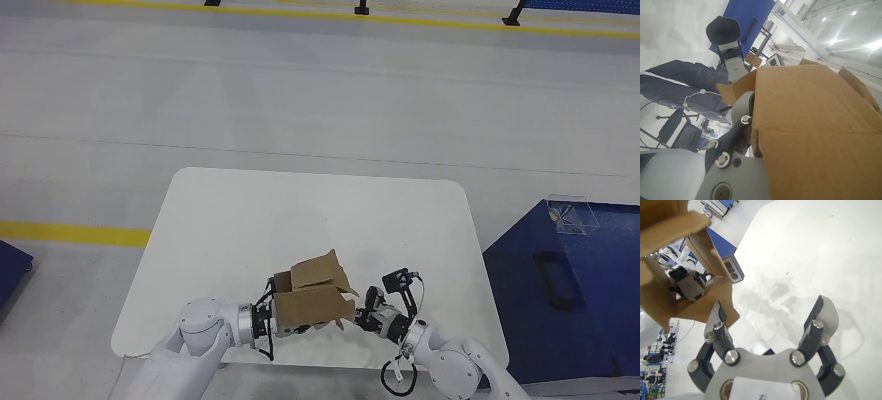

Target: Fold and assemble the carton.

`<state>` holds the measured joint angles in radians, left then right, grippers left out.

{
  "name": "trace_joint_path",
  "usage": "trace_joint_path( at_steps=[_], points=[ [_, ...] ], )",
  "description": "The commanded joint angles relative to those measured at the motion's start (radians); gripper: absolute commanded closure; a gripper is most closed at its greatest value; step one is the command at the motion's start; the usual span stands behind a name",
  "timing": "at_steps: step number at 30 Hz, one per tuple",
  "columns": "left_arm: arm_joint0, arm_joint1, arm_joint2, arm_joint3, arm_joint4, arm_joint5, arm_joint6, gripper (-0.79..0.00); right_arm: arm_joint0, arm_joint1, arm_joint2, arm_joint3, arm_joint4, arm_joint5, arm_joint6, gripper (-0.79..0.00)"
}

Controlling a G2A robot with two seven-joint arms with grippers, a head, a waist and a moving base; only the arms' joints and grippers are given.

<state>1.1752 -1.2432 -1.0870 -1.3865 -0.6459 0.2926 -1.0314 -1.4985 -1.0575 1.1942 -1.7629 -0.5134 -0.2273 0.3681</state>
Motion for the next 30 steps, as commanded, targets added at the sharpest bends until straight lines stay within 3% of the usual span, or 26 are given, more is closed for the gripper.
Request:
trace_joint_path(
  at_steps=[1,13,30],
  points=[
    [0.002,0.0,-0.001,0.001,-0.002,-0.005,0.012,0.0,-0.011,0.002,0.021,-0.015,0.013,-0.01,-0.014,-0.785],
    [0.007,0.004,-0.009,0.007,-0.016,-0.021,0.064,0.0,-0.075,0.001,0.014,-0.144,-0.094,0.0,-0.062,-0.785],
    [0.037,0.019,-0.001,-0.044,0.019,-0.09,-0.024,0.0,0.017,-0.016,0.022,-0.03,-0.039,0.084,-0.04,-0.785]
  ],
)
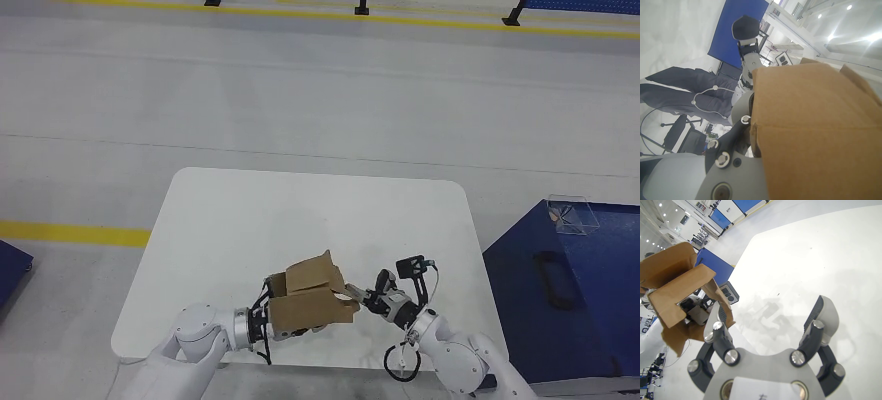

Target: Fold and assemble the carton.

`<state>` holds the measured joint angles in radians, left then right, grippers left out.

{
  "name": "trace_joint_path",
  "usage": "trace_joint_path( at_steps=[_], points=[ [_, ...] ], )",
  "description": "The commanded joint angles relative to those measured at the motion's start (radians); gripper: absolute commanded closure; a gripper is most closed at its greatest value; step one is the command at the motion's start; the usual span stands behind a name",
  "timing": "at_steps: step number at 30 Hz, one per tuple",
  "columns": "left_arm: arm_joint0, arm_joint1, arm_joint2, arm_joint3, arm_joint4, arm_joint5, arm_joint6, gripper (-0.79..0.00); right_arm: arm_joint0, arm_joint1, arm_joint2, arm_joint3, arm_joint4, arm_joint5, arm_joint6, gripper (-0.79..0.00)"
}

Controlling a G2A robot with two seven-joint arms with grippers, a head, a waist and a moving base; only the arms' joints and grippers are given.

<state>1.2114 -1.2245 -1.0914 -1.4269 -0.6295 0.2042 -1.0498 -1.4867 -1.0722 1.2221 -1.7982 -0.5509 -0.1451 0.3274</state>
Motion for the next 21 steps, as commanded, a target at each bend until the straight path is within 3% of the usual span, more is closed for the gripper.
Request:
trace_joint_path(
  at_steps=[1,8,16,21],
  points=[
    [0.001,0.001,0.009,-0.009,0.008,-0.003,-0.015,0.0,0.012,-0.003,-0.011,0.011,-0.002,0.005,0.0,-0.785],
    [-0.001,0.005,0.025,-0.02,0.024,-0.001,-0.034,0.0,0.032,-0.01,-0.017,0.026,0.012,0.004,-0.007,-0.785],
    [-0.02,0.004,0.027,0.018,0.006,0.008,0.007,0.0,-0.058,0.001,0.101,-0.082,0.088,-0.065,-0.06,-0.785],
    [-0.026,0.002,0.045,0.02,0.013,0.009,0.021,0.0,-0.071,0.002,0.071,-0.09,0.048,-0.057,0.037,-0.785]
  ],
)
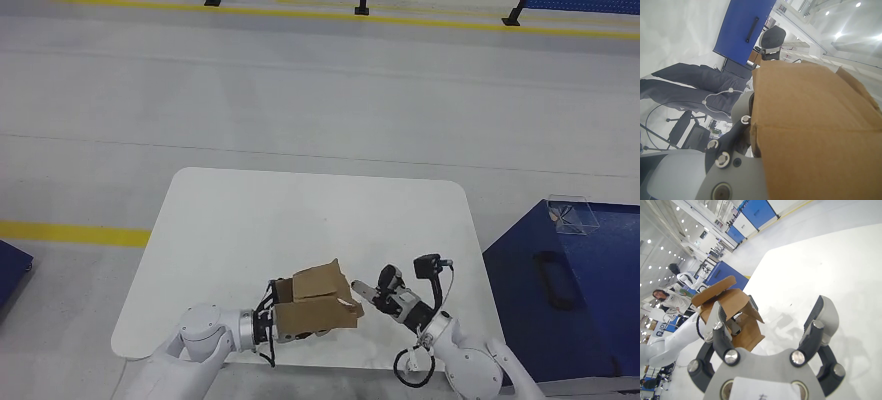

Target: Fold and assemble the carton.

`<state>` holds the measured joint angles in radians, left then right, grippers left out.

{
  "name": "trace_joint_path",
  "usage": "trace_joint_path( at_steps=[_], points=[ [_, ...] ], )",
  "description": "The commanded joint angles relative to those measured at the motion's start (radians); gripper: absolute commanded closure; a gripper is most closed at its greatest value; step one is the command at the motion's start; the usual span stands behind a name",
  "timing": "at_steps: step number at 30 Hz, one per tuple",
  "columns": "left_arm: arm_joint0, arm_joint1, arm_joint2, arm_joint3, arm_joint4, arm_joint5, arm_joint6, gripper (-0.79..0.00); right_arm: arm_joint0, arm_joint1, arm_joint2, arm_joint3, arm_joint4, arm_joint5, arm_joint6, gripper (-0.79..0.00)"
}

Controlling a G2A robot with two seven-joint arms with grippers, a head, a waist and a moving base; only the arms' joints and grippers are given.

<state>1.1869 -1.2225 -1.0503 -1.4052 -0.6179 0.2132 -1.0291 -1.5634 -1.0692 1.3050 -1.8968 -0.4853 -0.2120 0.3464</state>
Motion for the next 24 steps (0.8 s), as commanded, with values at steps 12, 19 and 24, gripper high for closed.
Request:
trace_joint_path(
  at_steps=[12,19,24],
  points=[
    [-0.006,0.003,0.0,0.001,-0.01,-0.02,0.009,0.0,0.045,-0.009,-0.011,0.055,0.065,0.014,0.045,-0.785],
    [-0.014,0.005,0.005,-0.003,0.002,-0.006,0.011,0.0,0.001,0.002,0.06,0.044,0.175,-0.068,0.124,-0.785],
    [-0.024,0.004,0.036,-0.013,0.039,-0.014,0.001,0.0,0.034,-0.004,0.007,0.049,0.127,-0.038,0.141,-0.785]
  ],
)
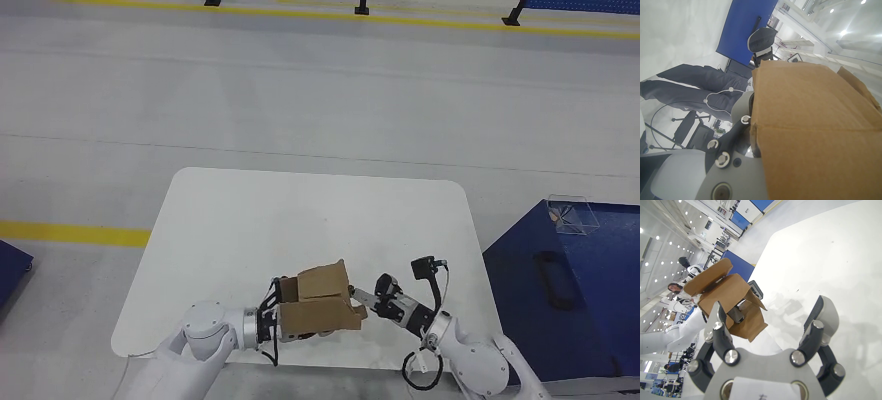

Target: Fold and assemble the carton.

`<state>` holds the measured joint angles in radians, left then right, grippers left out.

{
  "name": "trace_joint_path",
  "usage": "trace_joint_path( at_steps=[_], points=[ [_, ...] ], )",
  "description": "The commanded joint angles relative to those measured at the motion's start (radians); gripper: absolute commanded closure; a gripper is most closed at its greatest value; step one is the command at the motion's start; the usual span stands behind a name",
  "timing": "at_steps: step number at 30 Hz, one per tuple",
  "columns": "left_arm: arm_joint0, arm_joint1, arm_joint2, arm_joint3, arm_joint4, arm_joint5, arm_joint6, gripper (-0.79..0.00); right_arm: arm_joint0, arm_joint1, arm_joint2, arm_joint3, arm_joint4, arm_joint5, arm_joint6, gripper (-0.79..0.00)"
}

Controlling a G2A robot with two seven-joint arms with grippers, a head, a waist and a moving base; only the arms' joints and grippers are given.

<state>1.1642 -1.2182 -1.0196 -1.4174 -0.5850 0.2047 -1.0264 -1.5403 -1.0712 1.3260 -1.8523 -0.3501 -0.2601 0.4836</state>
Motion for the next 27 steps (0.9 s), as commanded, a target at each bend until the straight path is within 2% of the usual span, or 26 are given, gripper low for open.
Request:
trace_joint_path(
  at_steps=[1,7,15,19,22,27],
  points=[
    [-0.002,-0.001,0.009,-0.001,0.01,-0.008,-0.001,0.0,0.025,-0.004,-0.03,0.012,-0.023,0.025,0.007,-0.785],
    [-0.006,0.0,0.008,0.009,0.001,-0.016,0.008,0.0,0.079,-0.015,-0.093,0.048,-0.05,0.058,-0.001,-0.785],
    [0.004,0.003,-0.018,0.029,-0.032,-0.039,0.041,0.0,0.054,-0.01,-0.039,0.034,-0.012,0.034,-0.009,-0.785],
    [0.01,0.003,-0.047,0.039,-0.063,-0.06,0.105,0.0,0.015,-0.005,0.012,0.009,0.018,0.018,-0.034,-0.785],
    [0.014,0.004,-0.063,0.04,-0.055,-0.081,0.161,0.0,-0.014,0.001,0.042,-0.01,0.022,0.01,-0.001,-0.785],
    [0.021,0.001,-0.041,0.022,-0.026,-0.1,0.173,0.0,0.008,-0.004,-0.014,0.011,-0.057,0.057,0.018,-0.785]
  ],
)
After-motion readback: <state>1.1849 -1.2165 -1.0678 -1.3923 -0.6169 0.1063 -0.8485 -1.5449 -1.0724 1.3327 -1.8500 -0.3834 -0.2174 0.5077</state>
